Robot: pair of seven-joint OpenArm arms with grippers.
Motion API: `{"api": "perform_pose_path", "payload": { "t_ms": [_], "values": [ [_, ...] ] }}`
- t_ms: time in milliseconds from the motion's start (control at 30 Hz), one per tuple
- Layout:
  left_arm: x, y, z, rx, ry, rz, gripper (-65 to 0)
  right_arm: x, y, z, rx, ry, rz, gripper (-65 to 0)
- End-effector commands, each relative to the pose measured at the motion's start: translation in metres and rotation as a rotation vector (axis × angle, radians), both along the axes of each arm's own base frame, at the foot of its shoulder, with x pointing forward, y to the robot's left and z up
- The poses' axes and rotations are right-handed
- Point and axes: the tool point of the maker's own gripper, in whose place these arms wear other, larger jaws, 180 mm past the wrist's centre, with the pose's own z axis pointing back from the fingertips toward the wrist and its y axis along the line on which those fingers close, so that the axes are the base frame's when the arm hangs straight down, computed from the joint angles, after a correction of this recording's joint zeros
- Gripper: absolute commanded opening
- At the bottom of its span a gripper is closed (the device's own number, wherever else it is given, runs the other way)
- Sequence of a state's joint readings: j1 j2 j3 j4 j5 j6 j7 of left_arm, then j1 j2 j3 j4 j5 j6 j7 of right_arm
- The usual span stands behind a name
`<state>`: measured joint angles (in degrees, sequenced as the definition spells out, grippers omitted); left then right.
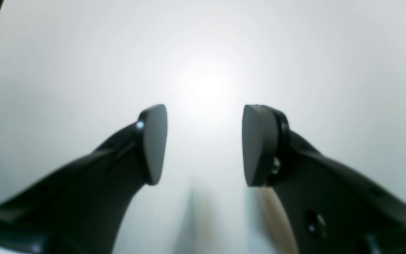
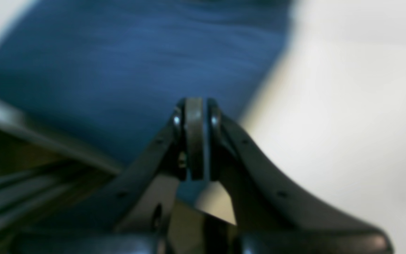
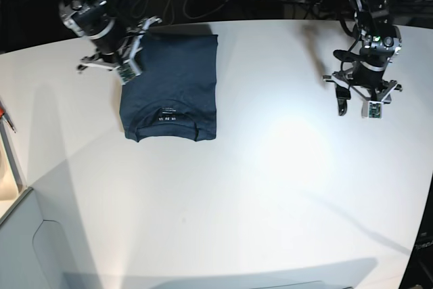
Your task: Fold the T-shirt properly
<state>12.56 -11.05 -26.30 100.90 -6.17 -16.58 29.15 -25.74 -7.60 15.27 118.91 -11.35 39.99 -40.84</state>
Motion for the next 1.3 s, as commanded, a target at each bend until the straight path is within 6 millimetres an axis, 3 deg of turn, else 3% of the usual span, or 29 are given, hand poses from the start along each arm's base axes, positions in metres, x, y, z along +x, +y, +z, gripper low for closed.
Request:
{"api": "perform_pose_path", "payload": {
  "t_ms": [0, 67, 167, 333, 500, 767, 833, 1067, 1267],
  "values": [
    [0.001, 0.004, 0.01, 0.005, -0.037, 0.009, -32.8, 0.002, 0.015, 0.007, 0.04, -0.029, 0.034, -65.0],
    [-0.01, 0.007, 0.003, 0.003, -0.011, 0.025, -32.8, -0.003, 0.044, 0.007, 0.086, -0.021, 0.11, -65.0],
    [-0.026, 0.01, -0.008, 0.003, 0.03, 0.037, -32.8, -0.009, 0.073, -0.002, 0.131, 0.012, 0.184, -65.0],
    [-0.049, 0.011, -0.025, 0.004, 0.098, 0.04, -32.8, -0.016, 0.078, -0.025, 0.127, 0.077, 0.236, -65.0],
    [-0.073, 0.009, -0.035, -0.016, 0.142, 0.069, -32.8, -0.024, 0.07, -0.041, 0.117, 0.111, 0.255, -65.0],
    [-0.111, 0.003, -0.028, -0.033, 0.154, 0.141, -33.4, -0.027, 0.066, 0.013, 0.119, -0.047, 0.265, -65.0],
    [-0.121, -0.003, -0.023, -0.03, 0.161, 0.137, -37.6, -0.032, 0.059, 0.012, 0.101, -0.036, 0.259, -65.0],
    [-0.168, -0.018, -0.021, -0.033, 0.244, 0.147, -63.4, -0.05, 0.008, -0.004, 0.015, 0.04, 0.131, -65.0],
    [-0.218, -0.011, -0.029, -0.035, 0.346, 0.237, -65.0, -0.084, -0.02, -0.017, -0.036, 0.141, 0.07, -65.0]
  ]
}}
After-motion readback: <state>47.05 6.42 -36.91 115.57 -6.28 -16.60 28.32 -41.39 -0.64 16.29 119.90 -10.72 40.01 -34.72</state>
